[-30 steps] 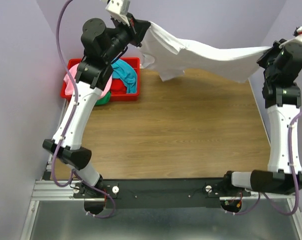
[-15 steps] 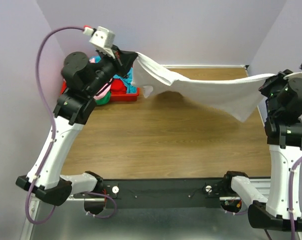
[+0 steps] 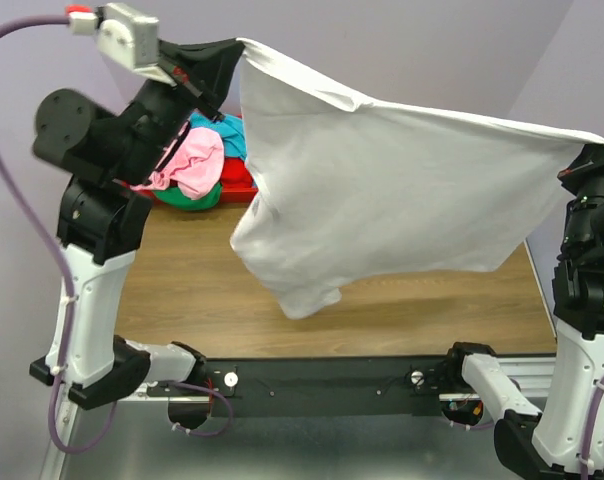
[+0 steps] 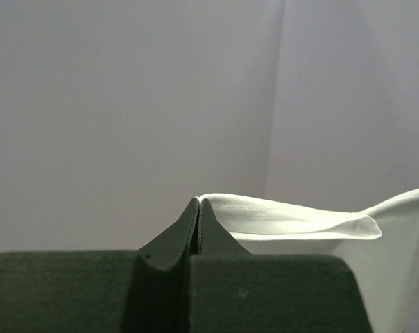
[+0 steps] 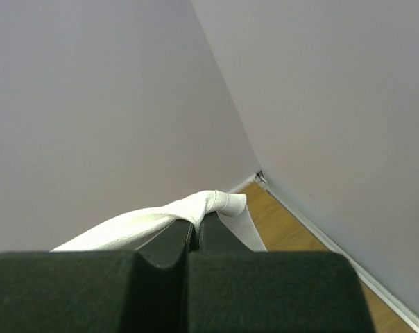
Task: Fold and stack the t-shirts
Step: Flatten the tshirt out
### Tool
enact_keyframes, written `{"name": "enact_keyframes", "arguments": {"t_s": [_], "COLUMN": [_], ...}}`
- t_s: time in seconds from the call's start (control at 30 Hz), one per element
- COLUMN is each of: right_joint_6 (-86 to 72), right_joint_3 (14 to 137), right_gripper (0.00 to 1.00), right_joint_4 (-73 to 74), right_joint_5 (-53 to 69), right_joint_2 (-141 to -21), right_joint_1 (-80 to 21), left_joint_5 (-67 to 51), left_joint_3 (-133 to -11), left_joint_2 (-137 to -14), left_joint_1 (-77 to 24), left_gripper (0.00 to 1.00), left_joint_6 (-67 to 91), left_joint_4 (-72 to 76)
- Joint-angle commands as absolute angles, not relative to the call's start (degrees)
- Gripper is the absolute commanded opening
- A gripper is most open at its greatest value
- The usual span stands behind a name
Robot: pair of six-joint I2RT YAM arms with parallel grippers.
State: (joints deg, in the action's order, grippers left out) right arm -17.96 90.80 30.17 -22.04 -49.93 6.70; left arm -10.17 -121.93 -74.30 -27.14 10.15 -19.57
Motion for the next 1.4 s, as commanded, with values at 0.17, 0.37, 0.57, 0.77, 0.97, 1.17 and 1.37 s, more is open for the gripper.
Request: {"name": "enact_keyframes", "arguments": {"t_s": [0.17,0.37,0.57,0.77,0.97,1.17,1.37], "right_joint_6": [-24.25,-22.33,-21.98,-20.92,-19.16,-17.14,-18.89], "right_joint_3": [73.08,67.15,76.62,79.99,71.21,62.33,55.73], "right_gripper": [0.01,0.01,0.23,1.00,1.00,1.00,1.00], "right_joint_4": [25.61,12.68,8.09,8.35,9.14,13.79,14.41], "right_joint_5": [-25.66,-25.57,-22.88,-19.08,-15.65,-8.81,-2.56], "right_joint_2": [-53.70,-67.71,-87.60,-94.31,-86.33,-80.52,-80.77], "right_joint_1": [6.85,6.77,9.30,9.49,9.49,9.40,9.41], "left_joint_5": [-13.54,-17.91,-17.57,-17.85,-12.05,-7.56,-9.31], "left_joint_3": [-120.85,-137.54,-144.23,-135.11,-119.55,-103.56,-91.94], "left_joint_2": [-91.98,-116.31,-130.94,-125.62,-115.77,-108.74,-107.22], "left_joint_1": [-27.16,-26.11,-24.35,-25.31,-28.03,-31.20,-31.90], "left_gripper": [0.00,0.00,0.55,0.99,0.98,0.98,0.98], "left_joint_6": [6.95,4.28,11.07,13.45,8.71,11.93,20.74], "left_joint_4": [-20.57,-19.98,-9.24,-3.78,-12.01,-17.84,-18.19]}}
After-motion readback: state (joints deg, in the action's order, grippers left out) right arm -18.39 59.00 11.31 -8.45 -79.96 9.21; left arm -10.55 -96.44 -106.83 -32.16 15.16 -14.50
